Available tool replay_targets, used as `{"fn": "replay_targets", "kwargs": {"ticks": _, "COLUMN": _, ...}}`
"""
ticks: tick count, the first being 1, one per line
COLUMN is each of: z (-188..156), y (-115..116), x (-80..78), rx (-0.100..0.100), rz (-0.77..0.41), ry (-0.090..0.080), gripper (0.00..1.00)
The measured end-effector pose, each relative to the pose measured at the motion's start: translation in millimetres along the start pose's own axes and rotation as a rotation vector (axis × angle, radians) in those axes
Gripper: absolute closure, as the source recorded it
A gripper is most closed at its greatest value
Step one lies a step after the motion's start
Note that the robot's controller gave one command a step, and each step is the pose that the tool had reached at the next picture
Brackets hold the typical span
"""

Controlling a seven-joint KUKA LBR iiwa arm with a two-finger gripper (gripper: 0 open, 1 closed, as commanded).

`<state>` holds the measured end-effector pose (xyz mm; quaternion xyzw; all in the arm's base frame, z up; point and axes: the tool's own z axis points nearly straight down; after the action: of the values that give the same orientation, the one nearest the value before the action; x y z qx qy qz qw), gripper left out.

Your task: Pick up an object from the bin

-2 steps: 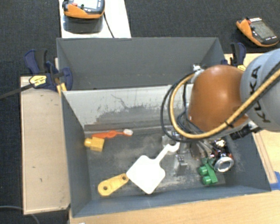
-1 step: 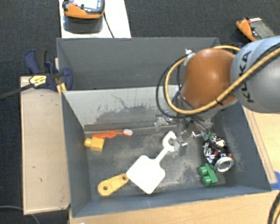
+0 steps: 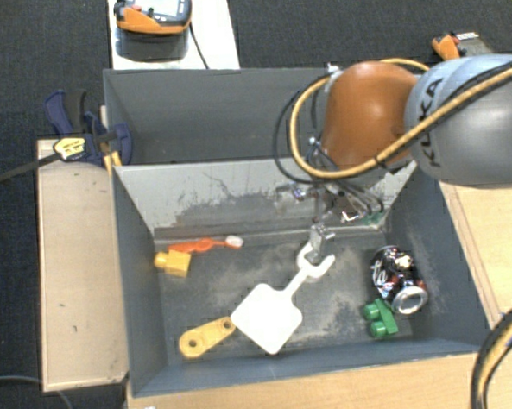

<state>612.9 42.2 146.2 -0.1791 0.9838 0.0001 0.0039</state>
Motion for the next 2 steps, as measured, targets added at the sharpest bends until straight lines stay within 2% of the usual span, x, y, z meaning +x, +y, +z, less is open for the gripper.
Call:
{"fn": "replay_targets", "kwargs": {"ticks": 1, "z": 8.1, "y": 3.9, "x": 24.8, "rx": 0.0, "rz": -0.249, "ry": 0.001, "gripper": 0.0}}
{"fn": "replay_targets", "kwargs": {"ticks": 2, "z": 75.9, "y": -24.4, "x": 38.6, "rx": -0.001, "rz": -0.495, "ry": 0.001, "gripper": 0.0}}
